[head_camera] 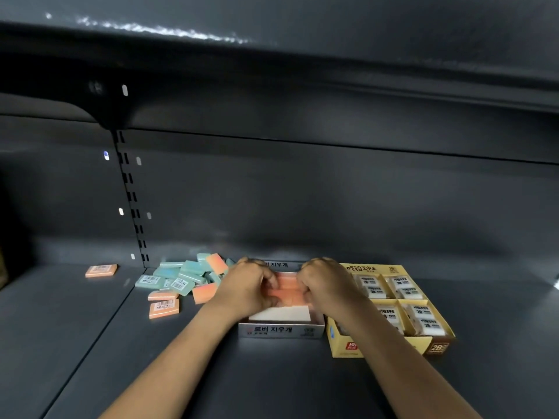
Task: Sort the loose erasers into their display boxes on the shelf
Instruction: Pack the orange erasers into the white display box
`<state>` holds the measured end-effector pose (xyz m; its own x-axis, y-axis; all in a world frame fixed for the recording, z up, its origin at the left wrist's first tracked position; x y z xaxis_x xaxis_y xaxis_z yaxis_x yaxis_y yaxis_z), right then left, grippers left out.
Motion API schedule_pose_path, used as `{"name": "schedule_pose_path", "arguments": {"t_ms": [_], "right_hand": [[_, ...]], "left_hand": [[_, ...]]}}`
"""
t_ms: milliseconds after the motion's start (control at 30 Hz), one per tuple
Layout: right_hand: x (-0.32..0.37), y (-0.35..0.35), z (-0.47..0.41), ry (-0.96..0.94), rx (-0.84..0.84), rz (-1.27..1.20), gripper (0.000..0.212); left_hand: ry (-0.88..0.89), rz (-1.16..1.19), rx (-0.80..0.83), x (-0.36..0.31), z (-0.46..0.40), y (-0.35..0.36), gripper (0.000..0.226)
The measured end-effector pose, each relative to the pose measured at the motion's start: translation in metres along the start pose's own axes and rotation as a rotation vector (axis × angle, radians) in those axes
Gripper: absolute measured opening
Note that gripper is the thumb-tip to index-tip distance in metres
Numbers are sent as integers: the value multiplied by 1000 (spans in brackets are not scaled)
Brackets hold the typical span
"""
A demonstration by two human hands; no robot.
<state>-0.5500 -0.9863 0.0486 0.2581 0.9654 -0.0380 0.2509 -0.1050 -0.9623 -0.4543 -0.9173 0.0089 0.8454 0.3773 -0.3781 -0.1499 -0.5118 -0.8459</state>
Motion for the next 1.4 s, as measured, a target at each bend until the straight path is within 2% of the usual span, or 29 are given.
{"name": "schedule_pose_path", "arguments": {"t_ms": [300, 433, 533, 567, 700, 833, 900, 1000, 1133, 1400], "right_hand": [[1, -1, -1, 12, -8, -18, 8], [5, -5, 1, -19, -42, -19, 7], [10, -7, 2, -57, -52, 26, 11], [10, -6, 1, -56, -45, 43, 12], [14, -4, -5, -57, 16, 110, 15], [28, -13, -17, -66, -33, 55, 15], [42, -16, -23, -91, -88, -21, 15], [71, -14, -32, -158, -128, -135, 19], [106, -1, -43, -230, -90, -170, 20], [140, 25, -57, -278, -35, -67, 35]], "left_hand": [[-61, -27, -87, 6, 2, -5, 25], [-18, -73, -87, 3, 2, -7, 29], [-11, 19, -72, 4, 3, -24, 42], [-19, 72, -97, 6, 3, -36, 38], [-115, 120, -175, 31, 12, -89, 5], [-228, 27, -169, 76, 36, -127, 17], [-335, 5, -147, 105, 52, -135, 15], [-443, -17, -82, 138, 72, -131, 13], [-446, 79, 19, 153, 88, -107, 12], [-400, 137, -40, 155, 91, -98, 15]]}}
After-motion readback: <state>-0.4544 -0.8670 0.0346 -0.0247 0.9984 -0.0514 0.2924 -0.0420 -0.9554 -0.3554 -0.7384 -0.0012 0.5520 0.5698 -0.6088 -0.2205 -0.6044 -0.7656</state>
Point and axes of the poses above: each hand's wrist, its own z-axis away from the middle knuckle, its own y-axis out of the palm, x = y × z, the point moved 8 cm from there along -z, towards the middle knuckle, and after that the axes turned 8 degrees about -x, right-handed, at the moved point
